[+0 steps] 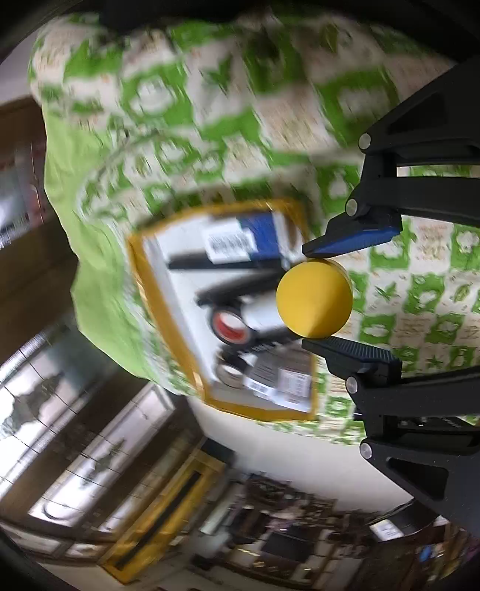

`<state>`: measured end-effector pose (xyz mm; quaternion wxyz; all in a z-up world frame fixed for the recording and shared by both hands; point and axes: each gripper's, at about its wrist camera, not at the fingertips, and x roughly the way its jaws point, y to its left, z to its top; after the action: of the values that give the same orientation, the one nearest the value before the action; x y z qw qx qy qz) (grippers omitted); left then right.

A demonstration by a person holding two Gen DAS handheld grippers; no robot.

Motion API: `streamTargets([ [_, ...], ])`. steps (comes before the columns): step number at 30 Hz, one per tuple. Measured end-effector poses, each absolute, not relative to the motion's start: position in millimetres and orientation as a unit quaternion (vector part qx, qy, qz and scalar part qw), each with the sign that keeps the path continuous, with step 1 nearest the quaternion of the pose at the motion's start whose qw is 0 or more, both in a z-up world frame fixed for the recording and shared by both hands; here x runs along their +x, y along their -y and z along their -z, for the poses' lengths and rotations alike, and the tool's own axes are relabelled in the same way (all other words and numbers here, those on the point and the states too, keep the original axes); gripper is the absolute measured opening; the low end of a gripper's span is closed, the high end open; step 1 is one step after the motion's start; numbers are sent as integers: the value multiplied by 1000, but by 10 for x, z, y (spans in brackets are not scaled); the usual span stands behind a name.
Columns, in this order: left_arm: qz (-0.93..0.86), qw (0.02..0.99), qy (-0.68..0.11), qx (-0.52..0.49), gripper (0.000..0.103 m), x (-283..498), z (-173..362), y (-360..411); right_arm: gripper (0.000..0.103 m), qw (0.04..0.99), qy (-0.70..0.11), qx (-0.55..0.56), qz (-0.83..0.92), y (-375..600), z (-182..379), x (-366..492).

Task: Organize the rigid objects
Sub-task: 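Lift the lipstick with the left tool while the right tool carries the sponge toward the tray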

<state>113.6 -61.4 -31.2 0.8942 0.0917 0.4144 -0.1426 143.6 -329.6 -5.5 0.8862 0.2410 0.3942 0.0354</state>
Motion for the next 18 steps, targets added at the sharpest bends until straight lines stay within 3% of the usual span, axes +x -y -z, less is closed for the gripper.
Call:
streamTargets([
  [18,168,890,-424,3,18,1424,97,458,42,885,-373,279,-13,3575,-10,1419],
])
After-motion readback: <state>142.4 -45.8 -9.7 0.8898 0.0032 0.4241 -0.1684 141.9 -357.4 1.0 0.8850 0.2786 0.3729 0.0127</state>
